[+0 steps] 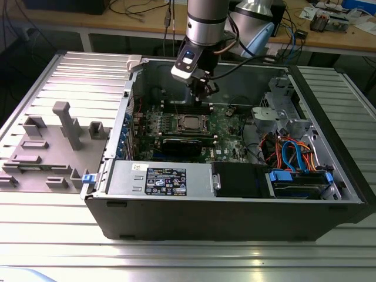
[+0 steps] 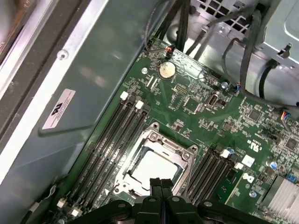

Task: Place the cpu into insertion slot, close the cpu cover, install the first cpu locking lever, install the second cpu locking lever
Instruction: 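Install the first cpu locking lever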

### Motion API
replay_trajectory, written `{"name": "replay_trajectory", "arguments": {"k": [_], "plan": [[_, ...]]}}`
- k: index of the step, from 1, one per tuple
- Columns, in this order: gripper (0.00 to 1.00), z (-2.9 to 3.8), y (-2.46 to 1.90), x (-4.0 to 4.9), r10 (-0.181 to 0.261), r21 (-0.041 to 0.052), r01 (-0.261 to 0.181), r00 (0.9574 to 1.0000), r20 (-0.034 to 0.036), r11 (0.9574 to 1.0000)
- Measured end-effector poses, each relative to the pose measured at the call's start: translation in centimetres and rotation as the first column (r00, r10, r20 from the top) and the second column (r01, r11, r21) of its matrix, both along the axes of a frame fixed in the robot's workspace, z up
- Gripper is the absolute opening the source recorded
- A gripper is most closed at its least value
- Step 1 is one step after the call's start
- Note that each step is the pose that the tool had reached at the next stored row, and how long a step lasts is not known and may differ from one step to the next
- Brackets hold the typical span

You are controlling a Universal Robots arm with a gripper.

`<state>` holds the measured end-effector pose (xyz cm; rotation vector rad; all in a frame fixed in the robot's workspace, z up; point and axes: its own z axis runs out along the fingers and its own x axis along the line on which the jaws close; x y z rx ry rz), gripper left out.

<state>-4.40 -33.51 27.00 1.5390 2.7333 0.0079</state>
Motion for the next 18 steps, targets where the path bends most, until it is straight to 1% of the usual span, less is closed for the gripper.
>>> {"name": "replay_trajectory", "arguments": {"k": [1,2,4,5,6,8,9,10,11,12,14,15,16,17,18], "plan": [[0.11,0.01,0.0,0.0,0.007,0.0006,-0.007,1.0,0.0015,1.0],[0.11,0.0,0.0,0.0,0.016,0.0014,-0.016,0.9999,0.006,0.9999],[0.11,-0.01,0.0,0.0,0.028,0.0014,-0.028,0.9995,0.0121,0.9996],[0.11,-0.02,0.01,0.0,0.054,0.0013,-0.054,0.9984,0.016,0.9985],[0.11,-0.02,0.01,0.0,0.089,0.0011,-0.089,0.9959,0.016,0.996],[0.11,-0.04,0.0,0.0,0.153,0.0011,-0.153,0.9881,0.016,0.9883],[0.11,-0.04,0.0,0.0,0.171,0.0011,-0.171,0.9852,0.016,0.9853],[0.11,-0.05,0.0,0.0,0.2,0.0012,-0.2,0.9796,0.016,0.9797],[0.11,-0.06,0.0,0.0,0.23,0.0011,-0.23,0.973,0.016,0.9731],[0.11,-0.07,0.0,0.0,0.264,0.0011,-0.264,0.9644,0.016,0.9645],[0.11,-0.08,0.0,0.0,0.318,0.0011,-0.318,0.9479,0.0161,0.948],[0.11,-0.08,0.0,0.0,0.335,0.0011,-0.335,0.9422,0.016,0.9423],[0.11,-0.08,0.0,0.0,0.365,0.0011,-0.365,0.9309,0.016,0.931],[0.11,-0.08,0.0,0.0,0.378,0.0011,-0.378,0.9258,0.016,0.9259],[0.11,-0.08,0.0,0.0,0.401,0.0011,-0.401,0.9161,0.016,0.9162]]}}
